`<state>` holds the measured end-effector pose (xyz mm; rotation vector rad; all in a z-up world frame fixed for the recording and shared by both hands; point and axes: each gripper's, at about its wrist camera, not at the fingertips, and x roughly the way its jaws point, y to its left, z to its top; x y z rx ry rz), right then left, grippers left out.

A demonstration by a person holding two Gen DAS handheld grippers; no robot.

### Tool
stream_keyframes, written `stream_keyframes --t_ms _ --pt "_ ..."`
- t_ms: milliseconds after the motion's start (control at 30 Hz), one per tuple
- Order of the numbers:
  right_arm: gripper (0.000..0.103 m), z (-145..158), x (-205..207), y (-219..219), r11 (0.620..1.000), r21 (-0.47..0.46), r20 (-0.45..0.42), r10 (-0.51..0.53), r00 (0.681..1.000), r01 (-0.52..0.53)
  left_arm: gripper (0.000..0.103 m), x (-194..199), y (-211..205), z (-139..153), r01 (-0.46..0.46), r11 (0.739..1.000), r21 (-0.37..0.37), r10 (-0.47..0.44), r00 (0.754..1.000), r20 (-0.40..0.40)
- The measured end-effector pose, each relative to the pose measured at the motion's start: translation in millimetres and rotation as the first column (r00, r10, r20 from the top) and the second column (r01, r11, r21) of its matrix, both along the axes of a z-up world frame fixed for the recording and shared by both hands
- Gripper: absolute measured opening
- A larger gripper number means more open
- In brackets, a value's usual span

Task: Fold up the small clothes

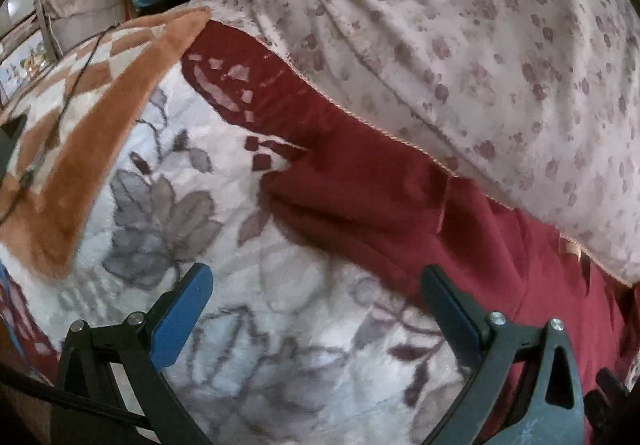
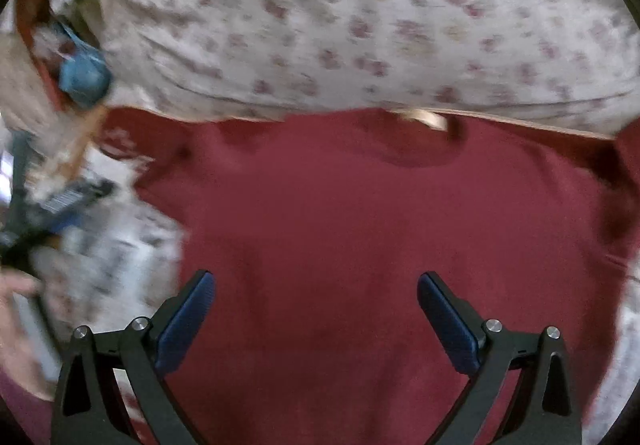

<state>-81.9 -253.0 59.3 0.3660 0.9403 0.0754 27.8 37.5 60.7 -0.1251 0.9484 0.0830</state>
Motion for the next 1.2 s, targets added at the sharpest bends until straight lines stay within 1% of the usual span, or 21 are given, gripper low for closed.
stream_keyframes --t_ms 67,133,200,267,333,467,600,667,700,733,767,833,867,967,1033,1100,1200 --pt "0.092 6.6 20.6 10.3 0.998 0.049 0.017 0.039 0.999 -0.040 0.103 3.3 -4.4 -11.2 0.027 1.000 0.016 -0.027 0.999 -0.025" --pt "0.086 10.3 41.7 25.9 0.996 0.053 0.020 0.078 0.997 -0.078 0.103 7.1 -6.0 -19.4 0.040 0.998 0.046 -0.038 0.999 -0.035" --pt "0.086 12.3 59.4 41.7 0.993 0.054 0.027 0.103 0.994 -0.105 0.103 9.6 -3.7 -22.1 0.034 0.998 0.046 -0.032 0.999 -0.039" --pt "0.086 12.2 70.2 54.7 0.991 0.048 0.035 0.122 0.992 -0.123 0.103 11.5 -2.2 -22.3 0.028 0.999 0.036 -0.027 0.999 -0.036" --pt "0.085 8.3 79.4 65.8 0.989 0.047 0.033 0.136 0.990 -0.138 0.103 12.0 -2.7 -21.5 0.030 0.999 0.041 -0.029 0.999 -0.028" --pt "0.084 0.7 94.4 77.8 0.982 0.088 0.028 0.165 0.986 -0.167 0.103 11.2 -1.9 -23.2 0.034 0.996 0.088 -0.033 0.999 -0.021" --pt "0.084 -5.0 112.9 83.0 0.977 0.126 0.015 0.171 0.985 -0.172 0.103 10.6 10.0 -24.3 0.003 0.997 0.083 -0.002 1.000 -0.009" --pt "0.084 -5.2 120.4 85.6 0.974 0.138 0.016 0.177 0.984 -0.178 0.103 11.1 14.5 -27.6 -0.004 0.996 0.086 0.005 1.000 -0.018" --pt "0.083 -5.1 123.6 86.9 0.973 0.144 0.016 0.179 0.984 -0.179 0.103 12.0 16.6 -29.4 -0.006 0.997 0.079 0.008 1.000 -0.026" --pt "0.080 -5.2 126.6 87.7 0.972 0.154 0.014 0.179 0.984 -0.179 0.103 12.2 18.1 -30.3 -0.008 0.997 0.072 0.010 0.999 -0.030" --pt "0.075 -5.2 131.0 88.9 0.968 0.174 0.009 0.181 0.984 -0.179 0.103 12.5 20.2 -31.2 -0.012 0.998 0.063 0.014 0.999 -0.032" --pt "0.072 -6.5 136.4 89.3 0.958 0.225 0.001 0.180 0.984 -0.176 0.103 13.0 22.0 -32.2 -0.019 0.998 0.064 0.021 0.999 -0.034" --pt "0.070 -8.1 140.5 89.7 0.947 0.270 -0.005 0.182 0.983 -0.174 0.103 13.2 23.4 -32.7 -0.023 0.997 0.068 0.025 0.999 -0.036" --pt "0.069 -11.6 150.7 95.1 0.925 0.335 -0.010 0.191 0.982 -0.177 0.103 15.4 27.5 -35.8 -0.038 0.996 0.078 0.042 0.998 -0.050" --pt "0.069 -13.9 158.3 101.5 0.920 0.345 -0.009 0.201 0.979 -0.186 0.103 16.8 29.4 -38.0 -0.043 0.997 0.062 0.047 0.997 -0.064" --pt "0.069 -20.9 169.9 111.5 0.906 0.369 -0.025 0.233 0.972 -0.208 0.103 17.7 29.1 -39.4 -0.042 0.997 0.064 0.046 0.996 -0.071" --pt "0.069 -35.0 184.6 119.7 0.899 0.397 -0.061 0.225 0.973 -0.183 0.103 18.7 29.0 -41.2 -0.042 0.997 0.064 0.047 0.996 -0.077"
